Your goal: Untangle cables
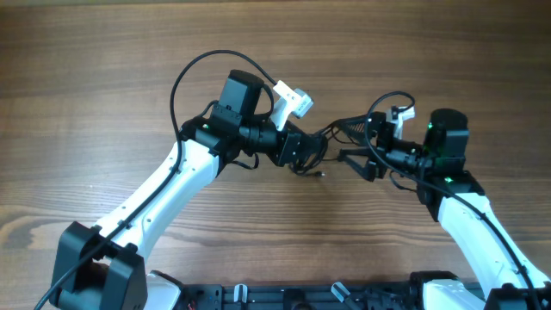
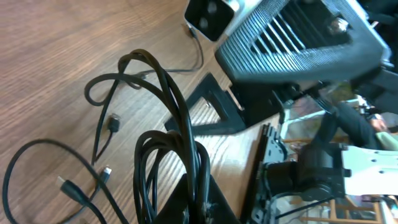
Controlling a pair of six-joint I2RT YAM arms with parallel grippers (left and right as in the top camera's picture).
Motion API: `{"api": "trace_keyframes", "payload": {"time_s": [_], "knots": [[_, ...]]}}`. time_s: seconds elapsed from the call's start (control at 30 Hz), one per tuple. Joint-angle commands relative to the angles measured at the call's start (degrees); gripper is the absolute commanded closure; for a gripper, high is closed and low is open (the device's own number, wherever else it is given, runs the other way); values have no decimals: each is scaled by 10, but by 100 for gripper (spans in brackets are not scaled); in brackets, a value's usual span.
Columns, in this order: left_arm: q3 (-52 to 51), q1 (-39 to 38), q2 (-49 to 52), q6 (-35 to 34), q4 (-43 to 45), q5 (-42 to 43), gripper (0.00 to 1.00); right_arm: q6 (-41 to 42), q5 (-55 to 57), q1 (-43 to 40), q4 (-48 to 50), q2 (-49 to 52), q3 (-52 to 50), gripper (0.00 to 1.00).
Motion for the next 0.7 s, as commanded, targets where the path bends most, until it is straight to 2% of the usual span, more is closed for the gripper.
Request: {"api": "trace_keyframes", "payload": {"time_s": [0.0,0.17,0.23,0.3,0.37,0.4,0.43,0.47,0.53,0.57,0.6,0.63,0.67], "knots": [[-1,-19,-13,20,3,-12,96,64,43,33,5,7,3,2],[-1,-61,-13,20,3,-12,96,81,144,51,81,20,3,11],[-1,-73,-13,21,1,-13,96,49,188,51,132,30,3,21],[-1,-78,-13,34,-7,-14,96,6,211,50,174,38,3,46],[-1,-77,-13,35,-17,-28,96,-37,209,46,218,40,3,78],[-1,-75,-13,34,-27,-48,96,-64,197,41,249,39,3,89],[-1,-73,-13,30,-35,-71,94,-78,181,37,278,39,3,94],[-1,-70,-13,26,-45,-108,90,-83,163,31,312,39,3,95],[-1,-63,-13,-29,-48,-180,72,-83,140,21,365,39,3,96],[-1,-57,-13,-82,-47,-230,61,-82,131,15,393,39,4,95],[-1,-53,-13,-114,-46,-258,41,-83,127,12,408,39,4,95],[-1,-46,-13,-159,-46,-292,0,-86,127,8,425,39,5,95],[-1,-31,-13,-233,-46,-330,0,-102,122,6,438,39,5,95]]}}
